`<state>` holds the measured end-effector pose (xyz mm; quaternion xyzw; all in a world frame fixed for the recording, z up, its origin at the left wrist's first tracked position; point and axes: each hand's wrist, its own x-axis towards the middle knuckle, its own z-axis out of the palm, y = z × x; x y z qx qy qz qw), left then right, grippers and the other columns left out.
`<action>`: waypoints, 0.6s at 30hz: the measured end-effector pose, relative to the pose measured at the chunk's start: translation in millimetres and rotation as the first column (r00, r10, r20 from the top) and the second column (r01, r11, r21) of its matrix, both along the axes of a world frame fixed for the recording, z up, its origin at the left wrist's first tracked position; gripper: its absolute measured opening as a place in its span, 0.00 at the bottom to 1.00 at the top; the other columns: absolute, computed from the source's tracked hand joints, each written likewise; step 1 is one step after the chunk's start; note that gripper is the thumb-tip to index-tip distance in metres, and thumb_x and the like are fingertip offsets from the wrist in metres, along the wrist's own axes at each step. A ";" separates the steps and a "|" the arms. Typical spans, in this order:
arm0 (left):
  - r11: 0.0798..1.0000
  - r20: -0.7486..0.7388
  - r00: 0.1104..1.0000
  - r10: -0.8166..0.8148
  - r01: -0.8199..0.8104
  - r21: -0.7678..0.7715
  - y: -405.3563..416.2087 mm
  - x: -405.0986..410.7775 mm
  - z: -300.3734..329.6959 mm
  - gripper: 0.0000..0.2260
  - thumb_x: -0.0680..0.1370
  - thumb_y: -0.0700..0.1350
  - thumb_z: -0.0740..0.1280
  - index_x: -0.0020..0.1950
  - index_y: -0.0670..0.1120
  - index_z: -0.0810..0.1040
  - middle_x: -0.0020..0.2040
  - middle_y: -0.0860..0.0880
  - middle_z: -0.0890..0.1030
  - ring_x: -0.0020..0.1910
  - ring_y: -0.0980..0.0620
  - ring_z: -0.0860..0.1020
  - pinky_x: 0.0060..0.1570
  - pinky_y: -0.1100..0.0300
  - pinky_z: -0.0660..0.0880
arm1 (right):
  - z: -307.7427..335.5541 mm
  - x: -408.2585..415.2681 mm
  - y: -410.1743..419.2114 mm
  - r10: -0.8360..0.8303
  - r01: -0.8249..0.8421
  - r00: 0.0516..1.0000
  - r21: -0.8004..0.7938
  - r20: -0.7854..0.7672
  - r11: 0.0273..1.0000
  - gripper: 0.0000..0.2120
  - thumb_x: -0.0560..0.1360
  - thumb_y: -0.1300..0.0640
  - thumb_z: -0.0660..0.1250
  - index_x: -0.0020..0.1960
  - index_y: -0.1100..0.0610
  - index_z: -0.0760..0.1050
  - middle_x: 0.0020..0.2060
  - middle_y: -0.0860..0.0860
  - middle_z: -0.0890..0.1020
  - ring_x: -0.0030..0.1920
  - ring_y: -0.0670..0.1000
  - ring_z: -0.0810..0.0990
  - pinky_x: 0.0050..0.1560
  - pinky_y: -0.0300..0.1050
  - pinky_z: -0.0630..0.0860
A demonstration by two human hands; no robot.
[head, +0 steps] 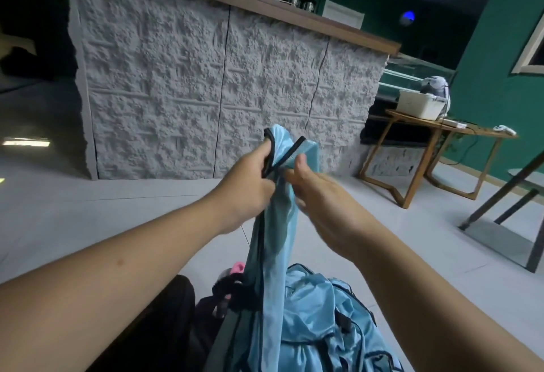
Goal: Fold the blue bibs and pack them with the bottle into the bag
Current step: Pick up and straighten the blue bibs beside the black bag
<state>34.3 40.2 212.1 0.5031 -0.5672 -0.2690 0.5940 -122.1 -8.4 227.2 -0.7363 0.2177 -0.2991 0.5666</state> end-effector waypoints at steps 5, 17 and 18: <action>0.995 -0.191 0.977 -0.095 0.100 0.017 0.4 12.2 20.6 0.31 0.77 0.21 0.58 0.72 0.48 0.75 0.61 0.44 0.85 0.60 0.43 0.83 0.60 0.46 0.81 | -42.2 -12.4 -43.2 -0.338 0.335 0.940 0.052 0.054 0.941 0.22 0.69 0.57 0.77 0.62 0.57 0.81 0.56 0.55 0.86 0.59 0.57 0.84 0.69 0.65 0.73; 0.996 -0.283 0.958 0.045 -0.020 0.089 -8.3 59.3 29.8 0.25 0.83 0.28 0.55 0.71 0.51 0.77 0.59 0.43 0.85 0.57 0.40 0.84 0.57 0.41 0.82 | -81.5 -16.7 -45.6 0.064 -0.024 0.984 0.230 -0.167 0.973 0.09 0.81 0.67 0.64 0.56 0.67 0.81 0.52 0.63 0.85 0.53 0.61 0.83 0.55 0.53 0.81; 0.991 -0.230 0.968 0.106 -0.083 0.108 -9.0 67.5 28.5 0.27 0.82 0.28 0.54 0.73 0.52 0.75 0.59 0.44 0.85 0.57 0.41 0.85 0.56 0.41 0.82 | -75.7 -18.5 -47.1 0.058 -0.021 0.989 0.264 -0.133 0.964 0.11 0.81 0.65 0.63 0.59 0.70 0.79 0.54 0.65 0.84 0.54 0.63 0.83 0.57 0.55 0.81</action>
